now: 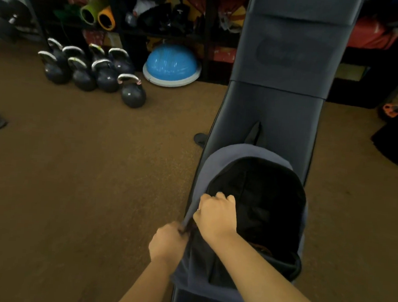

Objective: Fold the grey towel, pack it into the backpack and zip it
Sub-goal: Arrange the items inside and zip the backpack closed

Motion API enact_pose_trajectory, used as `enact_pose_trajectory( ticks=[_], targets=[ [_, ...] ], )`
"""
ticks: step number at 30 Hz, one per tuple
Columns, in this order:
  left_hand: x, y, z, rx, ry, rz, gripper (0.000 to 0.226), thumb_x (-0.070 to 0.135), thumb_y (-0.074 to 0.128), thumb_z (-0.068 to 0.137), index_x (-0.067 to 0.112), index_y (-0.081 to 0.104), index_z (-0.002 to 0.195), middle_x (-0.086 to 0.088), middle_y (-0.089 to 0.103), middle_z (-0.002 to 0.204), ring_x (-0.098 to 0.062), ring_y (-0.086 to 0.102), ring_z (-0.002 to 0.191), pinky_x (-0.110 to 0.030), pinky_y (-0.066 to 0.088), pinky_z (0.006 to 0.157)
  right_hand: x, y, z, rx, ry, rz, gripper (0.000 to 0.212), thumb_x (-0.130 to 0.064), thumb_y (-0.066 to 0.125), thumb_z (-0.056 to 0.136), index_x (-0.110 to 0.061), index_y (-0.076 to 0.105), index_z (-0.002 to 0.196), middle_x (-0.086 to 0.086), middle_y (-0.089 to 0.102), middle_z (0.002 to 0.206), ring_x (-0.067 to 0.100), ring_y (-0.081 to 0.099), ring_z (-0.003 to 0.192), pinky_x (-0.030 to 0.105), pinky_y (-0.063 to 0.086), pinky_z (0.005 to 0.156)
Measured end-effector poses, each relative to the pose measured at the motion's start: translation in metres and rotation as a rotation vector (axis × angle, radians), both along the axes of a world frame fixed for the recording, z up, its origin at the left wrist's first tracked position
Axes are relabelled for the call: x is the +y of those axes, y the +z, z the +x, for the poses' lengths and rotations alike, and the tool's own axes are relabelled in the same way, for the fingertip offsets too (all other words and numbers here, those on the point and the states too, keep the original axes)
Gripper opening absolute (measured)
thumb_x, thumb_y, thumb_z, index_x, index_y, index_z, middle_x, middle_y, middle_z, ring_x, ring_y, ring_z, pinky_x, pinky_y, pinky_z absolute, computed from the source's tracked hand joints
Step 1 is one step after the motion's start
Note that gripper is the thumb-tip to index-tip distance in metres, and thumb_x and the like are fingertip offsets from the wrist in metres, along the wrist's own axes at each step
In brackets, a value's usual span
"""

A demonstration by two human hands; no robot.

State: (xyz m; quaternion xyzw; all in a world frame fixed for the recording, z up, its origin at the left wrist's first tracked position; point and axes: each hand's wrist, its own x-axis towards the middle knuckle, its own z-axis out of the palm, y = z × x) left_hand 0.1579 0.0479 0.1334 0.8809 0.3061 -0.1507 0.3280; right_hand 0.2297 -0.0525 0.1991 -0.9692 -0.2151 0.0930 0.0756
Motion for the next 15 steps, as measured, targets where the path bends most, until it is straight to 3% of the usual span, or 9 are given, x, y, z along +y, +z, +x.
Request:
enact_pose_trajectory(
  ticks=[6, 10, 13, 15],
  targets=[
    [0.006, 0.018, 0.013, 0.134, -0.137, 0.002, 0.021, 0.033, 0.057, 0.086, 0.02, 0.06, 0.101, 0.002, 0.065, 0.091, -0.015, 0.063, 0.081, -0.027, 0.05, 0.064, -0.007, 0.01, 0.002, 0.035, -0.099, 0.045, 0.02, -0.027, 0.045, 0.092, -0.015, 0.059, 0.1, 0.003, 0.065, 0.097, 0.024, 0.054, 0.1, 0.038, 0.034, 0.088],
    [-0.002, 0.037, 0.026, -0.037, -0.193, 0.014, 0.025, 0.037, 0.061, 0.083, 0.024, 0.05, 0.102, 0.005, 0.057, 0.1, -0.015, 0.059, 0.089, -0.024, 0.043, 0.066, -0.006, 0.018, 0.002, 0.048, -0.111, 0.048, 0.021, -0.027, 0.045, 0.093, -0.016, 0.061, 0.101, 0.003, 0.066, 0.098, 0.024, 0.052, 0.101, 0.038, 0.034, 0.089],
    [-0.006, 0.054, 0.035, -0.182, -0.199, 0.007, 0.012, 0.026, 0.06, 0.085, 0.025, 0.048, 0.083, 0.004, 0.056, 0.087, -0.011, 0.054, 0.074, -0.021, 0.039, 0.059, -0.005, 0.018, 0.005, 0.061, -0.139, 0.067, 0.02, -0.026, 0.046, 0.091, -0.017, 0.062, 0.1, 0.003, 0.068, 0.098, 0.024, 0.052, 0.102, 0.038, 0.033, 0.089],
    [-0.005, 0.056, 0.039, -0.188, -0.194, 0.0, 0.02, 0.022, 0.059, 0.086, 0.027, 0.046, 0.071, 0.005, 0.057, 0.077, -0.009, 0.053, 0.067, -0.021, 0.04, 0.057, -0.005, 0.017, 0.005, 0.069, -0.153, 0.084, 0.02, -0.027, 0.047, 0.091, -0.017, 0.062, 0.1, 0.003, 0.068, 0.098, 0.024, 0.052, 0.102, 0.038, 0.033, 0.088]
  ],
)
